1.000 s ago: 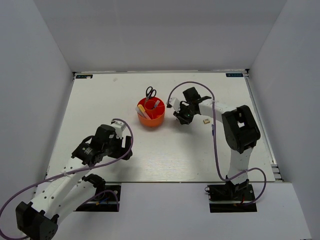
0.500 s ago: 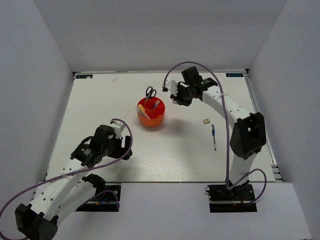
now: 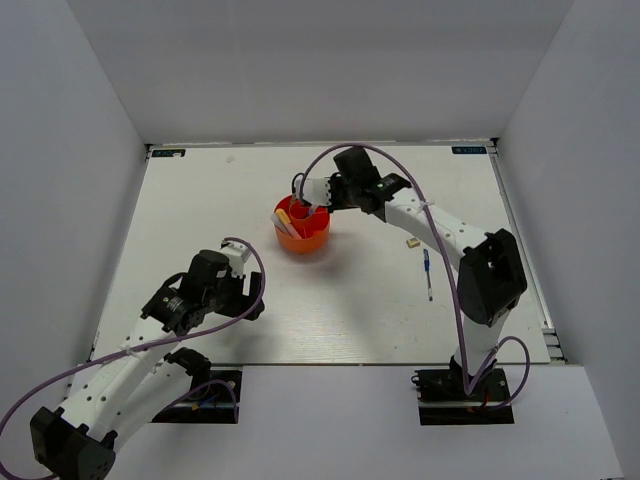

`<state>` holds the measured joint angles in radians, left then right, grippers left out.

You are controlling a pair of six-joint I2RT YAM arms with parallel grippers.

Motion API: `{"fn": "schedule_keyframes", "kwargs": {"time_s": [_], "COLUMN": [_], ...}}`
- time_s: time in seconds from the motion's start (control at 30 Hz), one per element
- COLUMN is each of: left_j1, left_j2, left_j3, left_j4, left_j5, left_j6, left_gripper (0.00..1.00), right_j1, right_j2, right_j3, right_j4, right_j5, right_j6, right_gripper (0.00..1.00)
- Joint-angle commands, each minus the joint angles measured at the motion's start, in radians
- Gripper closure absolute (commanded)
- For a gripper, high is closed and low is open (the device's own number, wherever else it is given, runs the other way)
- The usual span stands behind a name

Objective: Sort the stationery into containers
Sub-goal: Place the stationery in the storage box.

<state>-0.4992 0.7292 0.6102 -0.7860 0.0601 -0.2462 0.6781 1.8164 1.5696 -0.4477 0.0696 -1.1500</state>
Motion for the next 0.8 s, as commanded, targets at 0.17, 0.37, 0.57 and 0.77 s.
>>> {"fn": "schedule_keyframes", "kwargs": {"time_s": [0.17, 0.37, 0.57, 0.77], "left_j1": [0.002, 0.004, 0.004, 0.004], "left_j2": [-0.007, -0.007, -0.01, -0.011], "left_j3": [-0.009, -0.007, -0.006, -0.007], "left_j4": [0.002, 0.001, 0.001, 0.001], "left_j5": [-0.006, -0.009, -0.008, -0.006], "left_j6": [0.008, 0.012, 0.013, 0.013], "left_gripper": [0.08, 0.08, 0.08, 0.07], "right_j1": [0.026, 0.044, 0.058, 0.066], "right_j2": [-0.009, 0.034, 0.058, 0.084], "right_j3": [-0.097, -0.043, -0.025, -0.01], "right_j4": [0.198, 0.178, 0.153, 0.155], "right_j5": [0.042, 0.012, -0.008, 0.002], "right_j6": [-0.217, -0.198, -0.177, -0.133], "right_gripper": [1.0, 1.0, 1.0, 1.0]}}
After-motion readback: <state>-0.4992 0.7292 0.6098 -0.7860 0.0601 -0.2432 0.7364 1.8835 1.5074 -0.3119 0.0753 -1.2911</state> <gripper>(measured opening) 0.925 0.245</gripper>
